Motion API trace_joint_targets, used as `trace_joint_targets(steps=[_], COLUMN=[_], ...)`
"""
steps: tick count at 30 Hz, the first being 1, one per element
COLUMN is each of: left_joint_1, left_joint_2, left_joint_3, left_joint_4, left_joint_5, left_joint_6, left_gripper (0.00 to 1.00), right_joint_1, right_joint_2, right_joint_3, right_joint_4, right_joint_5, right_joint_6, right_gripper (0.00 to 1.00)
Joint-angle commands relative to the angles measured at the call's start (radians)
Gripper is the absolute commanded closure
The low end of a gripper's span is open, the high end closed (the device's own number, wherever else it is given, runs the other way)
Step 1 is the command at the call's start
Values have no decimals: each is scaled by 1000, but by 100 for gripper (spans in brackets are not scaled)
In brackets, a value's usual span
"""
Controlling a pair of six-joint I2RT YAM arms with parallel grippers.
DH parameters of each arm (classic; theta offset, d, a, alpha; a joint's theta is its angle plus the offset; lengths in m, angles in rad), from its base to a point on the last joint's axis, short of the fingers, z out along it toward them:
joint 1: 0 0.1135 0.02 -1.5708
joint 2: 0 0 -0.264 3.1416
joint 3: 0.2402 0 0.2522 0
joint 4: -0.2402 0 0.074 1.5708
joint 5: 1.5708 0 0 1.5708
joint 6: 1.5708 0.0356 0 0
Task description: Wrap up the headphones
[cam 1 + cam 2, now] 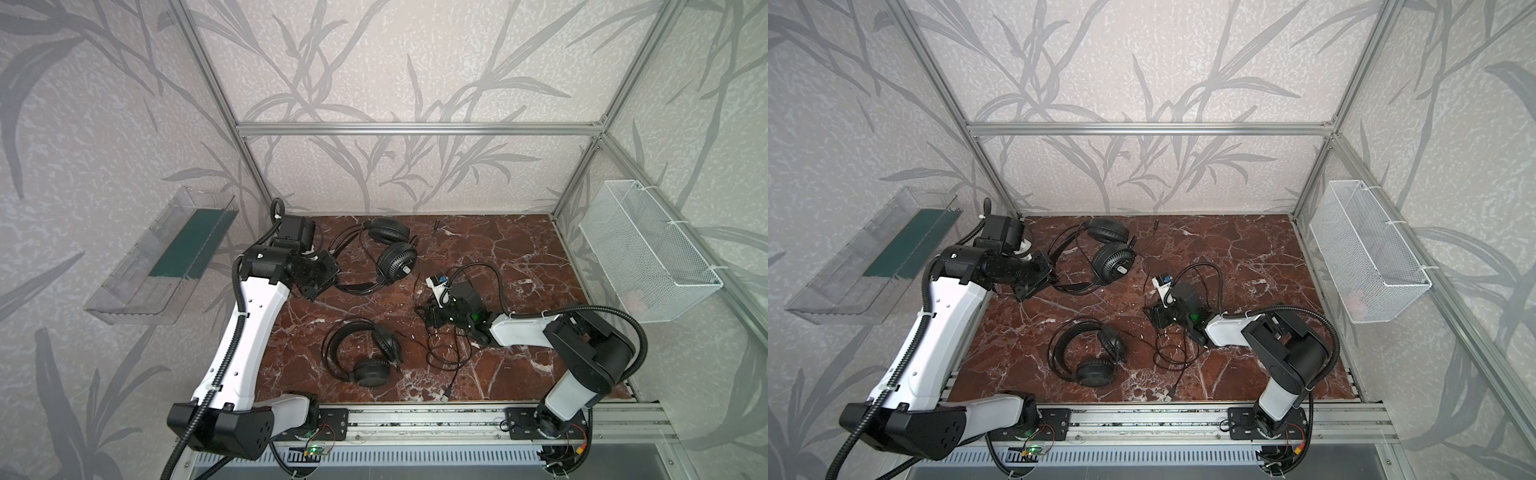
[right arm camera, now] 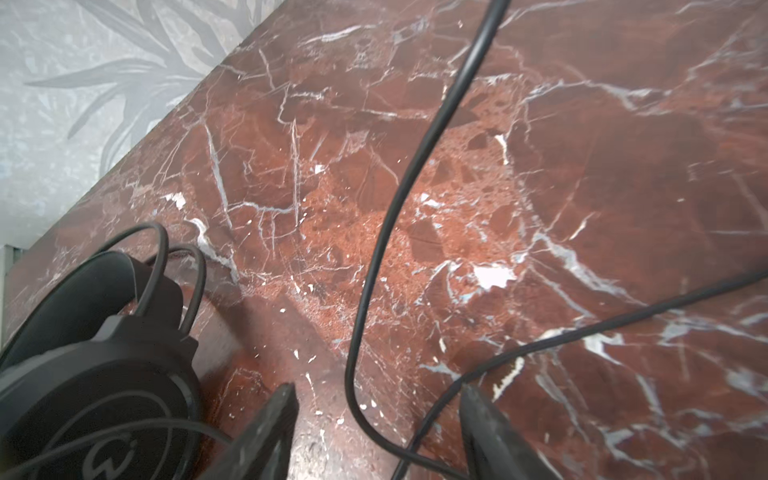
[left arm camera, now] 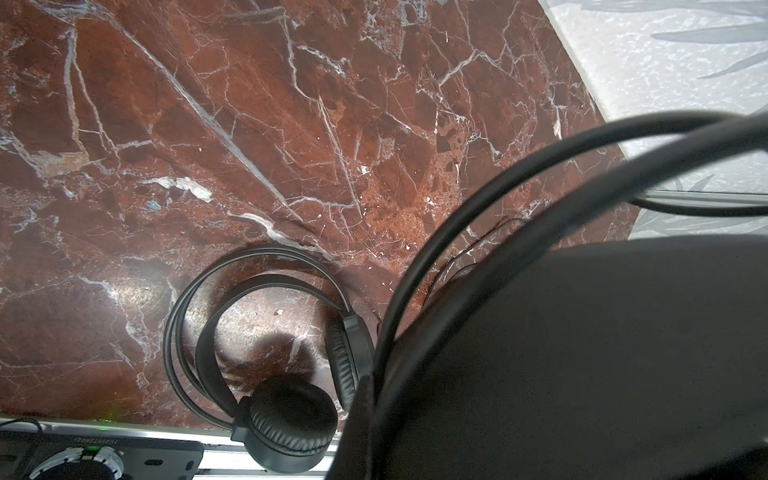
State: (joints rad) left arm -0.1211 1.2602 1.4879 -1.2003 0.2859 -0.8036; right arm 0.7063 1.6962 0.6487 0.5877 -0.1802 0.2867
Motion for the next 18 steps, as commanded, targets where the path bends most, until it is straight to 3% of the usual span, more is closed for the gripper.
trace_joint_targets(steps=[1,18], left_joint_1=[8,9], left_joint_2=[-5,10], left_joint_3=[44,48], left_joint_4=[26,30], left_joint_5=[29,26], left_joint_6=[-42,-57], left_gripper=[100,100], right_joint_1=[1,28], right_joint_2=[51,129], right_joint_3=[26,102], right_joint_4=[27,-17], right_joint_5=[15,-22], right_joint_6=[-19,-75], right_gripper=[38,46])
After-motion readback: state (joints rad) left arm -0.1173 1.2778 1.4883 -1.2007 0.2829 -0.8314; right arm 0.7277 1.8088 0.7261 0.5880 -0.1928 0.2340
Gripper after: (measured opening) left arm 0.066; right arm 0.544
